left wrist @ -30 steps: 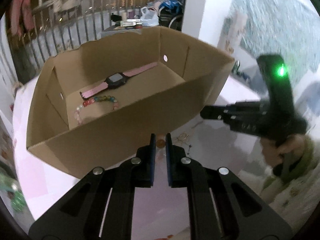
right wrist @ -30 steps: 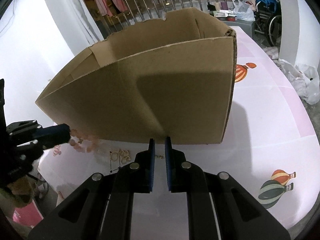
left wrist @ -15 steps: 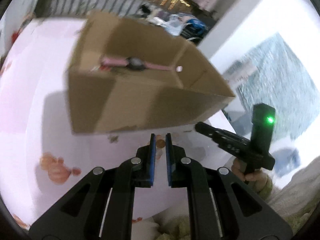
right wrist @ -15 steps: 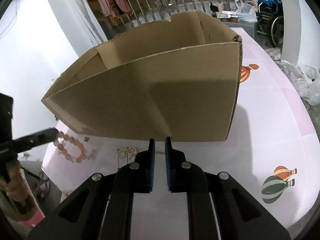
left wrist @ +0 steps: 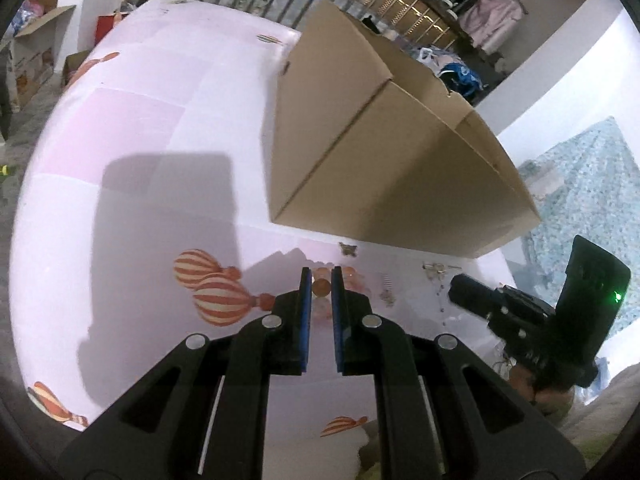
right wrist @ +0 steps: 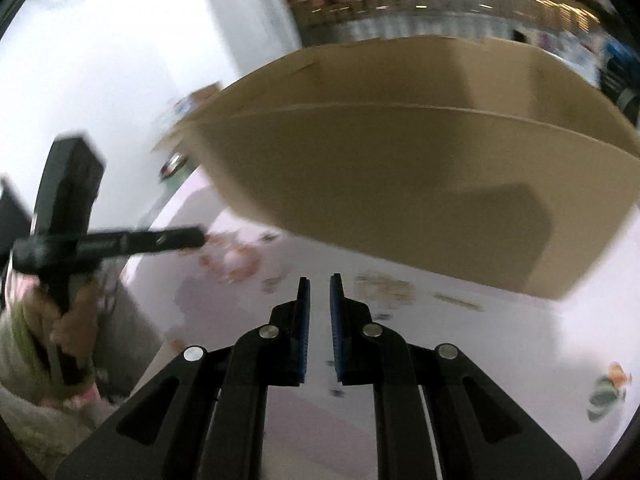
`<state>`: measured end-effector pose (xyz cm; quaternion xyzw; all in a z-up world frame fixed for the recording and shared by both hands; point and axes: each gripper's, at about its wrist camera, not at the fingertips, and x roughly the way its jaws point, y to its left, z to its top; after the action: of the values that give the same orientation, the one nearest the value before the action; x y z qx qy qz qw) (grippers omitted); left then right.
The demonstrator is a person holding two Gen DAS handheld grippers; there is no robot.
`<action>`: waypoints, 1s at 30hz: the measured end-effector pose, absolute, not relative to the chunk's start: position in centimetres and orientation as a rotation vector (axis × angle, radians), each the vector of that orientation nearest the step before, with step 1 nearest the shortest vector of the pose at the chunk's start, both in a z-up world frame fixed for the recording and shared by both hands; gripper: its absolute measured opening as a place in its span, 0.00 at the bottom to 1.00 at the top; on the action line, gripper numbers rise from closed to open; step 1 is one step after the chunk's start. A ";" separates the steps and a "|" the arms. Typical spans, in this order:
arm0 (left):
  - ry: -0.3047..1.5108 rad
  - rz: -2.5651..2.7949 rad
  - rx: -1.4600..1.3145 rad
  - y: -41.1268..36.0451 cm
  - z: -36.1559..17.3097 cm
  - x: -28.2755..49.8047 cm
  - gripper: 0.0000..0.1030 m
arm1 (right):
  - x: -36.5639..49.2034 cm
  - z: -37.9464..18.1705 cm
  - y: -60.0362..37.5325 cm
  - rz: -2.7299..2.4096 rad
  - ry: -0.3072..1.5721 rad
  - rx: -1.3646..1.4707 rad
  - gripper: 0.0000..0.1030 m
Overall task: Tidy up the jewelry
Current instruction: 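Move the left tool past the box toward the orange bead bracelet, then lower the left tool onto the orange bead bracelet and close it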
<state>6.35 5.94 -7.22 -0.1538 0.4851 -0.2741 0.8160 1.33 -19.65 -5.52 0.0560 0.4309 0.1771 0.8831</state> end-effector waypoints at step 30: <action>0.900 -0.475 -0.061 5.5 -6.4 4.7 0.32 | 3.2 -7.1 -17.0 0.245 0.983 -0.117 0.11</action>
<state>4.73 5.53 -6.45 -0.0293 0.4309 -0.2272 0.8728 3.25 -16.96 -7.07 -0.0558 0.4705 0.1174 0.8728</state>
